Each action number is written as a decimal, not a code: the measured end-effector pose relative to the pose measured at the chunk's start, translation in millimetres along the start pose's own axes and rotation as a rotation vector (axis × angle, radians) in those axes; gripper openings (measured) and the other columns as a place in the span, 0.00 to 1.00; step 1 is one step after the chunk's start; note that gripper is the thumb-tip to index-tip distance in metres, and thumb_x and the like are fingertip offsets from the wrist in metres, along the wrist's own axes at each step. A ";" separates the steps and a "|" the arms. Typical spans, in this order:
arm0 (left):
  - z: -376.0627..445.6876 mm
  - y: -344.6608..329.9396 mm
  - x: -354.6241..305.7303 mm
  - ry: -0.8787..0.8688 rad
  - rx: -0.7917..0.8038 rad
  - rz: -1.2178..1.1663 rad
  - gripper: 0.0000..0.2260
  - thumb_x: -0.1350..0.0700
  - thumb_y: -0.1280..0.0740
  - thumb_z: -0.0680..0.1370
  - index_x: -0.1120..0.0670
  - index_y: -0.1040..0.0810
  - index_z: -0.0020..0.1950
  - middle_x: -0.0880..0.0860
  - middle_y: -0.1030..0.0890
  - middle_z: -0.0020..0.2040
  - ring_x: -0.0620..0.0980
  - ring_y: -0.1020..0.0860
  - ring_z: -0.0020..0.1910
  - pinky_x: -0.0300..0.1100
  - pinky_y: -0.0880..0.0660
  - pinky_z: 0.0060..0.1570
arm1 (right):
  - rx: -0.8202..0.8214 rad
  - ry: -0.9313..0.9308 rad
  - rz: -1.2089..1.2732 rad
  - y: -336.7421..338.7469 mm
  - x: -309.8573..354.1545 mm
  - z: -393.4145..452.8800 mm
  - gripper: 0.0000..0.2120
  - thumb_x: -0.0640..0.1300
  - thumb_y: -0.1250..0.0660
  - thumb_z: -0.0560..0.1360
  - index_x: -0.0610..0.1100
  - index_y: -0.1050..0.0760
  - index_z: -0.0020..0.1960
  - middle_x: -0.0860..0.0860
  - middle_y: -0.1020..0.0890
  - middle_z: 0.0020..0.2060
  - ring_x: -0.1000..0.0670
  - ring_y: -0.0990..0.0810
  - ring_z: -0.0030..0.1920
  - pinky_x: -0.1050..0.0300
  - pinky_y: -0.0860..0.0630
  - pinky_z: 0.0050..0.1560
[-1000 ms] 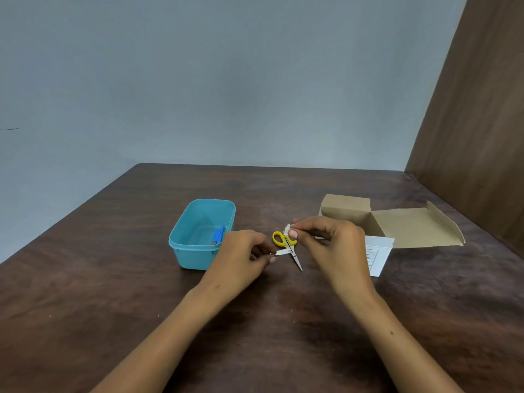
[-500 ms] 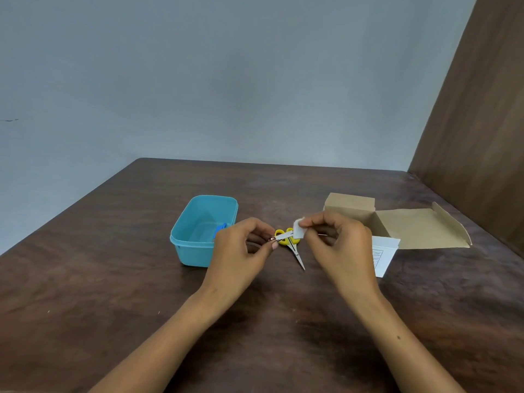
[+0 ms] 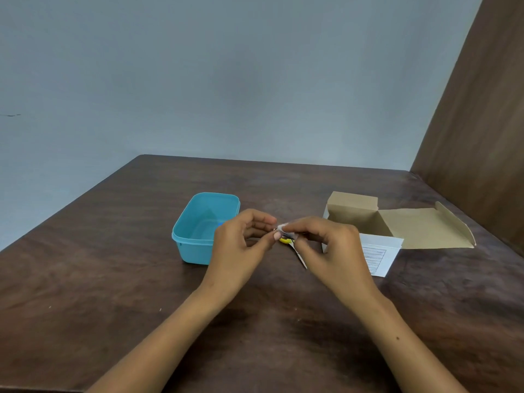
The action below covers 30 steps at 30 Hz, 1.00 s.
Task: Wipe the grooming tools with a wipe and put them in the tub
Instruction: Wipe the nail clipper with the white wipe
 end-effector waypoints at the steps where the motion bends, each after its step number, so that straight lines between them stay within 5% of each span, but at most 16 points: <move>1: 1.1 1.1 2.4 0.026 -0.002 -0.040 0.09 0.63 0.27 0.71 0.57 0.20 0.49 0.53 0.16 0.43 0.47 0.17 0.42 0.41 0.19 0.42 | 0.003 -0.036 0.056 -0.2 -2.4 -0.2 0.11 0.34 0.30 0.70 0.45 0.16 0.49 0.55 0.15 0.44 0.59 0.18 0.46 0.61 0.20 0.47; 10: -2.9 -0.6 20.7 0.273 -0.033 -0.432 0.12 0.65 0.27 0.69 0.61 0.21 0.52 0.59 0.16 0.46 0.52 0.16 0.45 0.38 0.19 0.44 | -0.075 -0.100 0.158 0.5 -6.1 -1.7 0.11 0.32 0.26 0.69 0.45 0.16 0.47 0.59 0.16 0.42 0.62 0.17 0.44 0.67 0.21 0.46; 18: -8.9 -15.1 10.5 0.251 -0.019 -0.581 0.09 0.66 0.28 0.68 0.60 0.17 0.47 0.54 0.14 0.40 0.46 0.16 0.43 0.36 0.20 0.44 | -0.176 -0.110 0.271 13.7 -5.0 -3.7 0.11 0.33 0.26 0.68 0.48 0.17 0.45 0.57 0.15 0.41 0.59 0.16 0.44 0.67 0.22 0.46; 24: -12.5 -26.2 17.0 0.352 0.030 -0.648 0.09 0.62 0.31 0.71 0.58 0.16 0.50 0.55 0.14 0.45 0.49 0.16 0.47 0.38 0.20 0.46 | -0.128 -0.063 0.182 17.4 0.3 -2.2 0.10 0.32 0.27 0.69 0.46 0.16 0.46 0.57 0.15 0.41 0.61 0.17 0.43 0.67 0.21 0.45; 30: -18.2 -49.7 26.3 0.555 0.127 -0.961 0.13 0.61 0.32 0.70 0.62 0.18 0.52 0.58 0.15 0.45 0.48 0.16 0.45 0.37 0.20 0.46 | -0.091 0.038 0.047 16.5 10.2 -2.4 0.10 0.38 0.29 0.71 0.45 0.16 0.51 0.56 0.15 0.46 0.61 0.18 0.48 0.66 0.22 0.47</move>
Point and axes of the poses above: each hand's wrist, its own z-axis towards the middle knuckle, its own y-axis out of the back of the hand, x = y × z, the point moved 10 cm from there along z, towards the middle knuckle
